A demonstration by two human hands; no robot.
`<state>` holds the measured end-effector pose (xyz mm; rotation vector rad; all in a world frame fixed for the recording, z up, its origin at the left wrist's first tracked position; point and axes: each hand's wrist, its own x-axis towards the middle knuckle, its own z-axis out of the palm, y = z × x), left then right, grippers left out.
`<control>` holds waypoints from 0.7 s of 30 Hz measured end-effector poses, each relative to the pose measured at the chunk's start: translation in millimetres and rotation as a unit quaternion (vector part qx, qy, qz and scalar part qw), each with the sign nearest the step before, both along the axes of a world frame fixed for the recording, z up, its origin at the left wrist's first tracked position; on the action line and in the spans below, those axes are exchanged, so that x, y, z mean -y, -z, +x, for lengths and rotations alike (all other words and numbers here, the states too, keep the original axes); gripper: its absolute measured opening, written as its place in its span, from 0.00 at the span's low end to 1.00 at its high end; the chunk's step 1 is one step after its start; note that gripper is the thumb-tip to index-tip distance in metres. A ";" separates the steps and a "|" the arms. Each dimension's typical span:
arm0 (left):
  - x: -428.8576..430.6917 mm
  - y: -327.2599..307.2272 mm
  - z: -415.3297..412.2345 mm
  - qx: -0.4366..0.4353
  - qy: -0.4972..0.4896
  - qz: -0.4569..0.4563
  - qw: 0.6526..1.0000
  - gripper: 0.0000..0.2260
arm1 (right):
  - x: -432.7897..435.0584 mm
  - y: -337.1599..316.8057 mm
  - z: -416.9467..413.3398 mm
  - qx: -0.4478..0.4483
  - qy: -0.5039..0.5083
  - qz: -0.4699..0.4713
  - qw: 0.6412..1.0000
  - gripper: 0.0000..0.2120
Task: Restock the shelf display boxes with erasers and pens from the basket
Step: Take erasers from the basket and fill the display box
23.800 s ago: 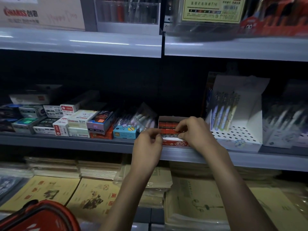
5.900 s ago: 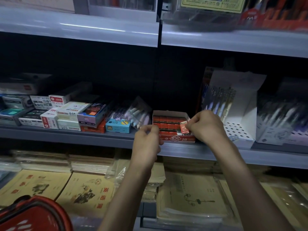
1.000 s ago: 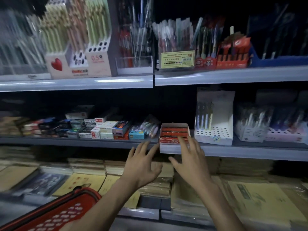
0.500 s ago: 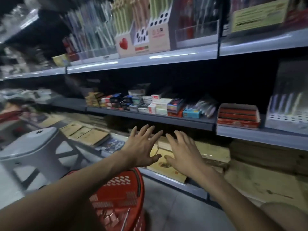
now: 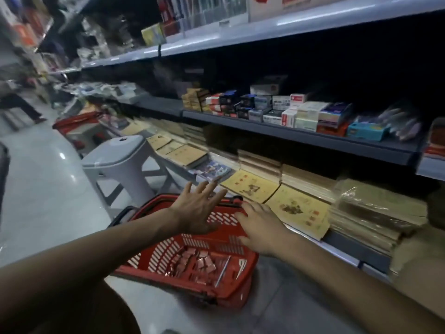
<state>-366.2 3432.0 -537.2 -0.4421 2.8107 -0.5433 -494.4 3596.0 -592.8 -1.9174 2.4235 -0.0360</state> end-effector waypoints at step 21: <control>119.9 151.7 121.9 0.003 -0.217 0.135 0.967 0.33 | 17.4 93.6 -53.1 -0.036 -0.056 0.219 0.973 0.16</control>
